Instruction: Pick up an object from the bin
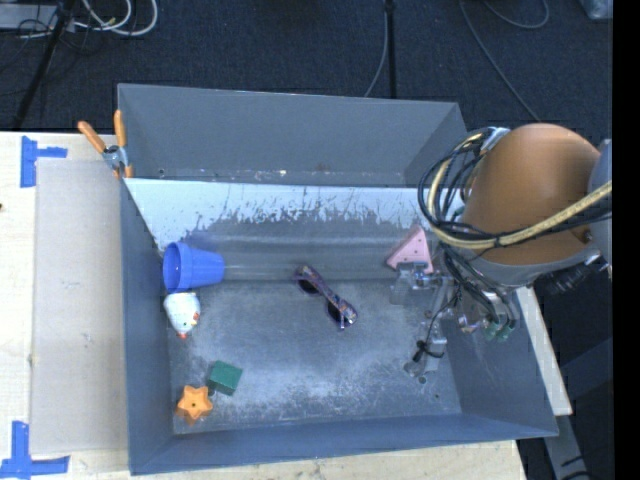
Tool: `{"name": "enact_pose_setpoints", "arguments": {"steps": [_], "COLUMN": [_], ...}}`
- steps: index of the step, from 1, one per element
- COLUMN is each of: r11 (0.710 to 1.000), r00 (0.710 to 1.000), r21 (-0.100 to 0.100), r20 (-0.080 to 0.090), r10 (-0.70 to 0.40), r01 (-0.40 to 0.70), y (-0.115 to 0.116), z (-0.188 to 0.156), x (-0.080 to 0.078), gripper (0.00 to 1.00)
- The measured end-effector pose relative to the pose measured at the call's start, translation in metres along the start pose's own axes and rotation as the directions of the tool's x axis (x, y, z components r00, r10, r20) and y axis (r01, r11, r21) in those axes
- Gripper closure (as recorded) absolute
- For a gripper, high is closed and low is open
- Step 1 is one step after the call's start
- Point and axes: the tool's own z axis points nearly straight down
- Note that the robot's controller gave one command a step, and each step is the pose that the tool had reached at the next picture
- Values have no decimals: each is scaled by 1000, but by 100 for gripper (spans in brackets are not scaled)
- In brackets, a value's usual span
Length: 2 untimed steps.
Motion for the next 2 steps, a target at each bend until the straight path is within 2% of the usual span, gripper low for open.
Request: {"name": "enact_pose_setpoints", "arguments": {"steps": [1, 2], "r11": [1000, 1000], "r00": [1000, 1000], "r21": [0, 2], "r20": [8, 17], "r10": [0, -20], "r01": [0, 20], "y": [0, 39], "z": [-4, 36], "x": [-1, -44], "gripper": [0, 0]}}
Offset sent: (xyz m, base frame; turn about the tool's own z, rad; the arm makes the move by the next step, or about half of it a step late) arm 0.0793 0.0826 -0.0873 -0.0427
